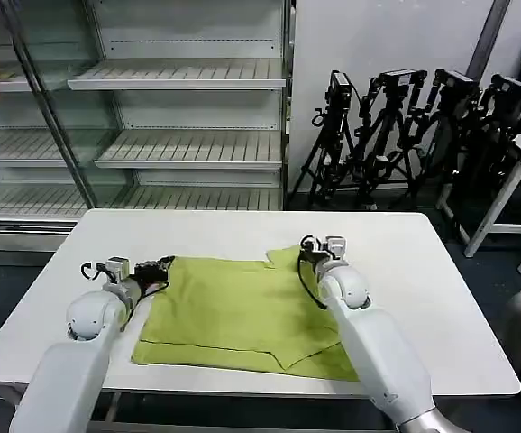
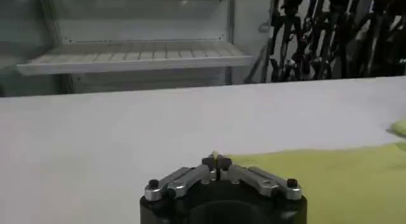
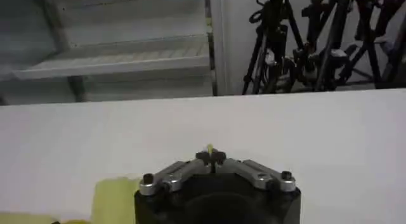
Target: Fold and organize the clothes.
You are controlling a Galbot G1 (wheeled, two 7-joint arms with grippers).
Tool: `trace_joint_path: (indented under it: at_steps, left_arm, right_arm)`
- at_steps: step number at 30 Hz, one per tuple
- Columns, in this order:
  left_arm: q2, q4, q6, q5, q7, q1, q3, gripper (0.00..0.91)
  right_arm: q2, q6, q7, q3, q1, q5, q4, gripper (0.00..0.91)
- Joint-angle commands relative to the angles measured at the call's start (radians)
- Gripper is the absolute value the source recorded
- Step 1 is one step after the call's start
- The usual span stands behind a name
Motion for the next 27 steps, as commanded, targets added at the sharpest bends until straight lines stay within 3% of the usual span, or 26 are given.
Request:
trace_joint_path:
  at_steps: [1, 15, 27]
  left_arm:
    - [0.013, -0.13, -0.009, -0.033, -0.018, 0.094, -0.046, 0.02]
    - [0.031, -0.362, -0.018, -0.063, -0.019, 0.317, -0.144, 0.02]
    - [0.006, -0.408, -0.028, -0.06, -0.01, 0.384, -0.201, 0.02]
  right_arm:
    - [-0.055, -0.008, -0.001, 0.003, -0.103, 0.01, 0.21, 0.0]
    - [-0.17, -0.009, -0.021, 0.085, -0.37, -0.007, 0.549, 0.0]
    - [-0.201, -0.001, -0.039, 0.131, -0.526, -0.02, 0.654, 0.0]
